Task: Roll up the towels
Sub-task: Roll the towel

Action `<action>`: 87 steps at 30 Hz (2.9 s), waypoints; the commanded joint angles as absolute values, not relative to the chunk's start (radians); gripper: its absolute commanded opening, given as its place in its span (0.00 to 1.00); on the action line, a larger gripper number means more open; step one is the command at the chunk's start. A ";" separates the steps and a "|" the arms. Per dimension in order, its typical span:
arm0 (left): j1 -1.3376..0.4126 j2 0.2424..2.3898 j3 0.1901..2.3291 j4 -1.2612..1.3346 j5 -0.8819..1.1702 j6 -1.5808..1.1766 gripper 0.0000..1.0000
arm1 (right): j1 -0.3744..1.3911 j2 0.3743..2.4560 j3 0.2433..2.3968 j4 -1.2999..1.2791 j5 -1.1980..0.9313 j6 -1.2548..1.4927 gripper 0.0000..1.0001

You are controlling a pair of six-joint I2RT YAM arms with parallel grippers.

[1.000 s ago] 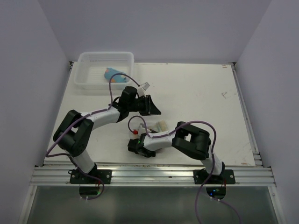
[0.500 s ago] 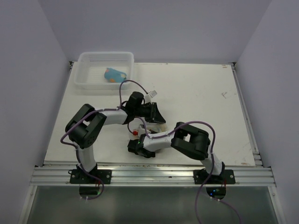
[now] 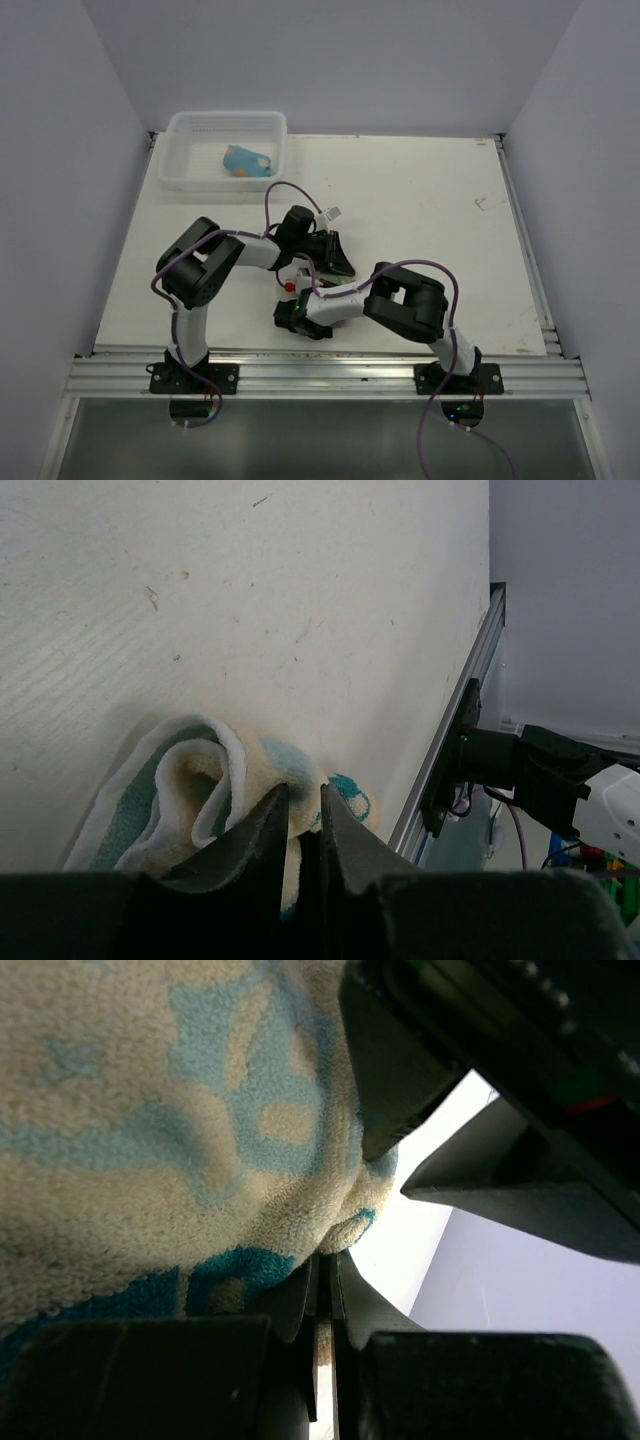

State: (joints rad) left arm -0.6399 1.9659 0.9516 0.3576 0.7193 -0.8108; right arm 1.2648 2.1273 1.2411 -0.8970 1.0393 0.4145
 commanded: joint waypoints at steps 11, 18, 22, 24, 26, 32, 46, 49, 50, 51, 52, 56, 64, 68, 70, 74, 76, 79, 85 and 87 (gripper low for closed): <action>-0.614 1.996 0.900 0.331 0.595 -0.768 0.15 | 1.266 1.941 1.117 -0.675 1.017 0.545 0.14; -0.609 1.980 0.881 0.310 0.528 -0.765 0.14 | 1.266 1.758 1.080 -0.643 1.057 0.636 0.27; -0.603 1.976 0.827 0.350 0.523 -0.770 0.13 | 1.266 1.675 1.057 -0.635 1.039 0.686 0.32; -0.601 1.983 0.827 0.356 0.540 -0.772 0.12 | 1.266 1.667 1.055 -0.612 1.014 0.645 0.34; -0.601 1.980 0.821 0.365 0.538 -0.775 0.11 | 1.264 1.696 1.084 -0.633 0.986 0.624 0.34; -0.601 1.983 0.841 0.344 0.534 -0.762 0.10 | 1.264 1.645 1.072 -0.626 0.896 0.632 0.36; -0.601 1.962 0.812 0.351 0.520 -0.761 0.09 | 0.947 1.230 0.793 -0.416 0.369 0.827 0.31; -0.601 1.954 0.811 0.347 0.515 -0.759 0.09 | 0.856 1.197 0.715 -0.367 0.237 0.896 0.31; -0.601 1.948 0.811 0.345 0.515 -0.759 0.09 | 0.835 1.189 0.692 -0.350 0.209 0.926 0.32; -0.601 1.945 0.811 0.345 0.515 -0.759 0.09 | 0.816 1.183 0.669 -0.330 0.174 0.943 0.32; -0.601 1.944 0.810 0.344 0.514 -0.758 0.09 | 0.774 1.178 0.623 -0.289 0.141 0.957 0.33; -0.603 1.934 0.810 0.336 0.508 -0.755 0.08 | 0.704 1.189 0.522 -0.169 -0.017 1.029 0.36; -0.603 1.902 0.798 0.298 0.445 -0.744 0.06 | 0.683 1.184 0.419 -0.052 -0.090 1.091 0.38; -0.604 1.894 0.785 0.308 0.446 -0.755 0.06 | 0.683 1.189 0.387 -0.041 -0.069 1.091 0.38; -0.604 1.896 0.782 0.314 0.452 -0.758 0.05 | 0.683 1.193 0.380 -0.041 -0.043 1.059 0.38; -0.614 1.896 0.784 0.316 0.457 -0.759 0.05 | 0.683 1.226 0.390 -0.058 0.015 0.981 0.40; -0.618 1.898 0.782 0.316 0.454 -0.759 0.05 | 0.683 1.258 0.394 -0.051 0.015 0.956 0.40; -0.618 1.901 0.782 0.318 0.460 -0.759 0.05 | 0.683 1.288 0.380 0.021 0.005 0.950 0.39; -0.623 1.901 0.779 0.318 0.457 -0.761 0.05 | 0.683 1.324 0.370 0.106 -0.061 0.919 0.27; -0.623 1.899 0.781 0.308 0.451 -0.758 0.05 | 0.683 1.315 0.379 0.089 -0.066 0.904 0.17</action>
